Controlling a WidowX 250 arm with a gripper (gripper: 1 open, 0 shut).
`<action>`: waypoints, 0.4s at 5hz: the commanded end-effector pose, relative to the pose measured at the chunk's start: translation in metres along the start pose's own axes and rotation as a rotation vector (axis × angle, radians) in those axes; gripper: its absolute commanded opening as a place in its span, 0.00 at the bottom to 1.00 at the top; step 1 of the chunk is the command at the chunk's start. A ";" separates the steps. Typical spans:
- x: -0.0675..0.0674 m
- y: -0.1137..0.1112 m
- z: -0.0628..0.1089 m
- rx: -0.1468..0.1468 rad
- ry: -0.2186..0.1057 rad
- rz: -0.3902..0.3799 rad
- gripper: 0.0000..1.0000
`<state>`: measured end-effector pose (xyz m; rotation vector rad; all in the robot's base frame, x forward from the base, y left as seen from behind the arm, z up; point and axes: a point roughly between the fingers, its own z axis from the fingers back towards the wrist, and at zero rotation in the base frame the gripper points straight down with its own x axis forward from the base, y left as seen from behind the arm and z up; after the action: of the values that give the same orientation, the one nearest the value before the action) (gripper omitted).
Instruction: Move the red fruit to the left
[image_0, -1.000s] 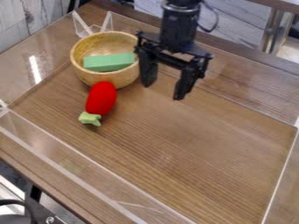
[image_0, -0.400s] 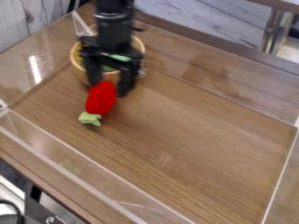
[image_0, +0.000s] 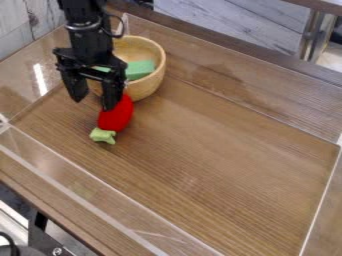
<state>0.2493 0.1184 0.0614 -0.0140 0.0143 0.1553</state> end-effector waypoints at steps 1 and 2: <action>0.015 -0.008 -0.004 0.015 -0.032 -0.014 1.00; 0.024 -0.016 -0.013 0.020 -0.028 -0.025 1.00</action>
<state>0.2663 0.1027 0.0377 -0.0106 0.0337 0.1273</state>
